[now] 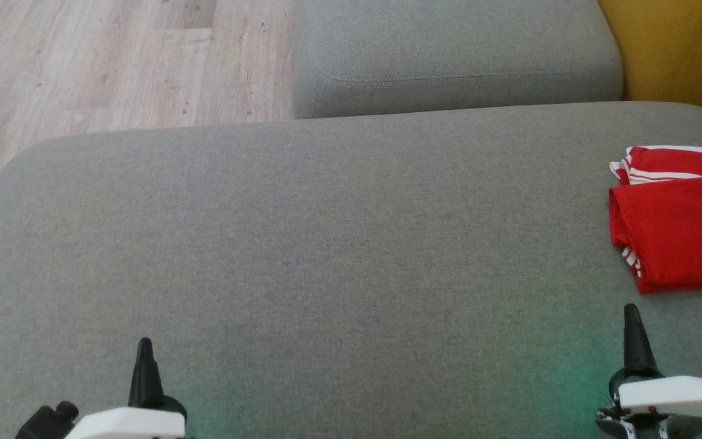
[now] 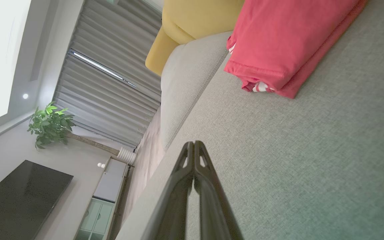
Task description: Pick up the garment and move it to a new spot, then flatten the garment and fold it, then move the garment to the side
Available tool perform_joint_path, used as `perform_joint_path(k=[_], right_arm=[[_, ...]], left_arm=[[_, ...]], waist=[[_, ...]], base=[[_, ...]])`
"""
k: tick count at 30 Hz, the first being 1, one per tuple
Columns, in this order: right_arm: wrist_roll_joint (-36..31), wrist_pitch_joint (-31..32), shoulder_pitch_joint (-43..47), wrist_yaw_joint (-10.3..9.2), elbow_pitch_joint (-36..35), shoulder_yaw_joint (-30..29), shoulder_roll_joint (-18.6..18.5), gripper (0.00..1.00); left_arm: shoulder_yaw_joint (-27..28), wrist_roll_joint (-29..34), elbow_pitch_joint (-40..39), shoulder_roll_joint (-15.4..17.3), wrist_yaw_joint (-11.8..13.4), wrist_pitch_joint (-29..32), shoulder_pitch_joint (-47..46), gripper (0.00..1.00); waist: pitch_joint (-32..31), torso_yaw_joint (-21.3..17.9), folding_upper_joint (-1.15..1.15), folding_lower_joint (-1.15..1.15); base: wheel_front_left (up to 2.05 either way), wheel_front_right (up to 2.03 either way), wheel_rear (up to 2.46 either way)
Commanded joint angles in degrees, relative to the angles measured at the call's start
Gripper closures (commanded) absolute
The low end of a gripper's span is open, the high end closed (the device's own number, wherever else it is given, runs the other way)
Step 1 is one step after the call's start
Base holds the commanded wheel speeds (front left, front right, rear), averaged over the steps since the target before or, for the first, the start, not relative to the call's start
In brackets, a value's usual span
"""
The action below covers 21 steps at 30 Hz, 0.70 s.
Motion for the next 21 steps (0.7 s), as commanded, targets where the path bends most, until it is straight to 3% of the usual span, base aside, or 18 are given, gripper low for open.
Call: perform_joint_path(k=[1,21], right_arm=[[1.84,0.72,-3.86,-0.03,-1.65,0.33,-1.13,1.0],[14.29,3.88,-6.7,-0.03,-1.18,-0.68,-1.17,1.0]], left_arm=[[1.95,-1.72,-1.36,0.71,-0.63,0.4,-3.26,1.0],[4.87,-14.12,-0.3,0.7,-2.3,3.59,-6.25,1.0]], waist=[[0.05,-0.06,0.0,0.0],[0.62,-0.86,0.0,-0.01]], base=[[0.0,0.0,0.0],[0.0,0.0,0.0]])
